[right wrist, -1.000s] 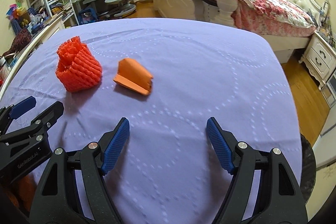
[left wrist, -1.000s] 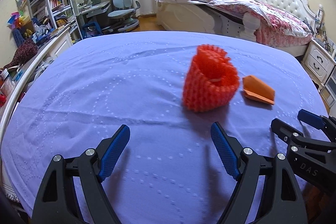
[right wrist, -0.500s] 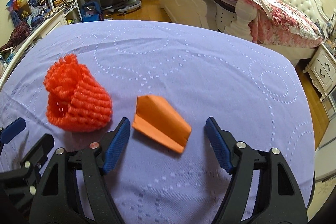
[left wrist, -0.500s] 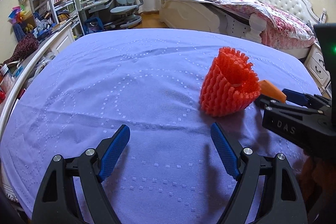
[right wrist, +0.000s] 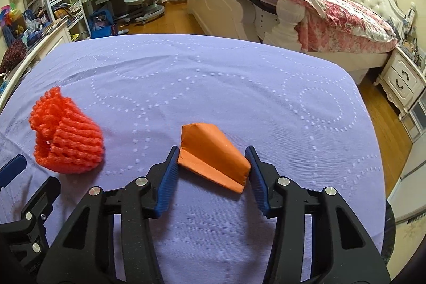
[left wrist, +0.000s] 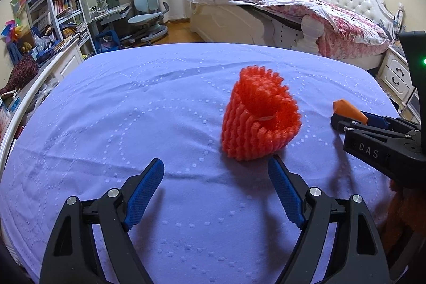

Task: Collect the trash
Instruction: 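Grasp the orange foam fruit net with the left gripper while the right gripper holds the wrapper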

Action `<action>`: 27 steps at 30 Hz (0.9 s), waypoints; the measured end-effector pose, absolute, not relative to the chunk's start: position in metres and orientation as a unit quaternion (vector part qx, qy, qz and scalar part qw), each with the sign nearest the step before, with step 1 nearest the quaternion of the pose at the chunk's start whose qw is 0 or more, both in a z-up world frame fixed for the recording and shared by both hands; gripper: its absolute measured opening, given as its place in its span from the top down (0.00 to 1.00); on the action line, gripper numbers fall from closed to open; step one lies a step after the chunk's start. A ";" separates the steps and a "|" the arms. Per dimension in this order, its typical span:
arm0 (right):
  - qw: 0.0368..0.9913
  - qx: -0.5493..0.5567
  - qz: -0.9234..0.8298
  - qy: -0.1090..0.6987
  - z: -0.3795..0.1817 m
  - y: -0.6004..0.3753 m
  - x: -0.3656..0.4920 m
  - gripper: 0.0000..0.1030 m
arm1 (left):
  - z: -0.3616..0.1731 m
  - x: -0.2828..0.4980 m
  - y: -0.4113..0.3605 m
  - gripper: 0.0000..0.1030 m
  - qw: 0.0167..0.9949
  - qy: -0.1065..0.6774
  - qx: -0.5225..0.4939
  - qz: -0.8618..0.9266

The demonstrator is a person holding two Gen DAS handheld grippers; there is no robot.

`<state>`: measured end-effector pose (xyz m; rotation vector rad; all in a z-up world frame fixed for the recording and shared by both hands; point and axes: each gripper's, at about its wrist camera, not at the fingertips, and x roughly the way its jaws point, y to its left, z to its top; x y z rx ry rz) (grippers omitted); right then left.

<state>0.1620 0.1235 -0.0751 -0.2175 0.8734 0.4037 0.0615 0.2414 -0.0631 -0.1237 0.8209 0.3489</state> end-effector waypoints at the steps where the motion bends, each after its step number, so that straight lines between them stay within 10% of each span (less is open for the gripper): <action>1: 0.882 -0.103 0.191 0.419 -0.075 0.121 0.163 0.53 | -0.063 0.063 0.240 0.22 0.901 0.396 -0.059 0.167; 27: 0.885 -0.086 0.175 0.422 -0.076 0.087 0.178 0.53 | -0.060 0.113 0.233 0.22 0.908 0.391 -0.063 0.134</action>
